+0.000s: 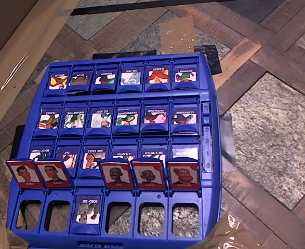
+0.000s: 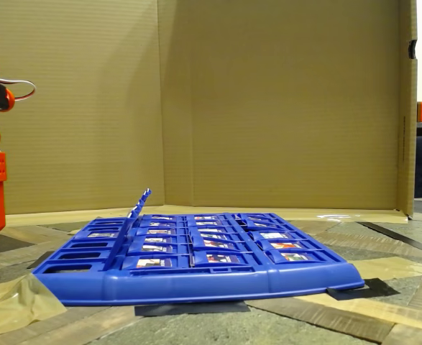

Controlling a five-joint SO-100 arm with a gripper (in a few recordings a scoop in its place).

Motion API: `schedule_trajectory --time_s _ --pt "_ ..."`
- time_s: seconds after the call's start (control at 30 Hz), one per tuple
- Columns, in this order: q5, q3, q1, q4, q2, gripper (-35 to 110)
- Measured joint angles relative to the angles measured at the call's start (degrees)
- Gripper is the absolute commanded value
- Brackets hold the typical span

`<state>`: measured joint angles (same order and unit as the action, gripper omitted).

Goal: Flip A5.

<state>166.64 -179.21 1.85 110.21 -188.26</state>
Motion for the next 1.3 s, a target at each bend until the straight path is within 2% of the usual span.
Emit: schedule_trajectory --time_s 0.17,0.67,1.07,1.3 --pt "-0.18 0.0 0.18 -5.62 0.0 0" --pt "0.88 3.69 5.8 -38.14 3.69 0" --pt "1.14 17.05 15.82 -65.3 24.7 0" --pt "0.53 21.09 19.95 -75.85 33.22 0"
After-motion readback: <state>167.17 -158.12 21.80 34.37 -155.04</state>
